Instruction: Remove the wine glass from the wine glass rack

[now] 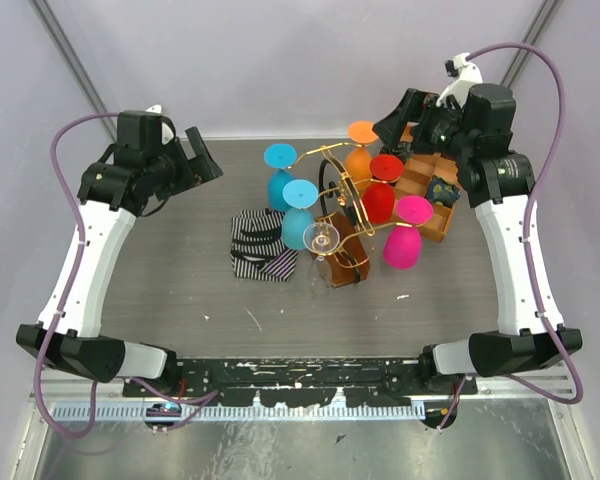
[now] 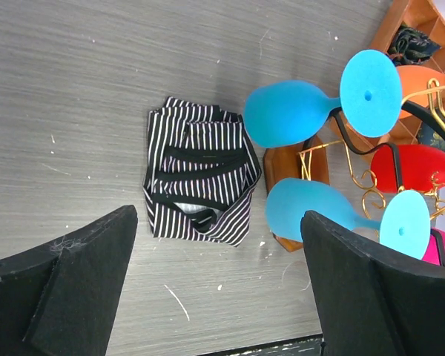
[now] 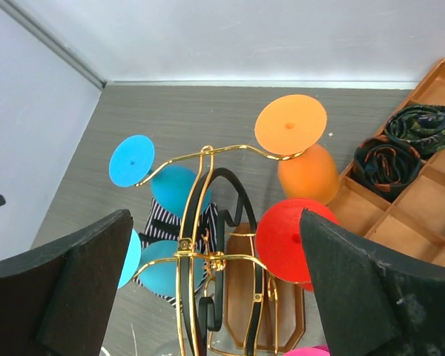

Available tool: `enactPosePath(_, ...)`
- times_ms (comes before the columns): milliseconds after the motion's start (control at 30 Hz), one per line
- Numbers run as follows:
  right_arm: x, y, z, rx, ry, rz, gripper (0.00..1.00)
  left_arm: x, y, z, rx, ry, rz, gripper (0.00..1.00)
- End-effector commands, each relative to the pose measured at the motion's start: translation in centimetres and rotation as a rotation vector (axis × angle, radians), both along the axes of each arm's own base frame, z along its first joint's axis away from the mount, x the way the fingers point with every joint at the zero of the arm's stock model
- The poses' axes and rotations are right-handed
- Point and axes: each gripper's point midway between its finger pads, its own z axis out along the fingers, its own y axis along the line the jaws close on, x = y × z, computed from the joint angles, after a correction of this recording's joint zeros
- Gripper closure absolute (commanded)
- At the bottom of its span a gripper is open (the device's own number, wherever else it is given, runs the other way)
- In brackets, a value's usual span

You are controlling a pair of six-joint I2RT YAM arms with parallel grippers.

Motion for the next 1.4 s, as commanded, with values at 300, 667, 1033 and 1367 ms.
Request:
enactPosePath(300, -2.9, -0.3, 0.6, 0.004, -0.006, 0.002, 0.00, -1.5, 0.9, 0.2, 0.069, 0.031, -0.035, 0.02)
enactPosePath(667, -8.8, 1.6, -7.3, -0.156, 0.428, 0.063, 0.00, -2.0, 0.1, -1.3, 0.023, 0.067, -0.051, 0.02)
enactPosePath(1033, -12.2, 1.8, -8.6, -0.235, 0.491, 0.097, 0.00, -2.2, -0.3, -2.1, 0.005, 0.093, -0.059, 0.02)
enactPosePath(1367, -8.6, 3.6, -8.9, -0.310, 0.376, 0.100, 0.04, -1.8, -1.7, -2.6, -0.070, 0.111, -0.076, 0.02)
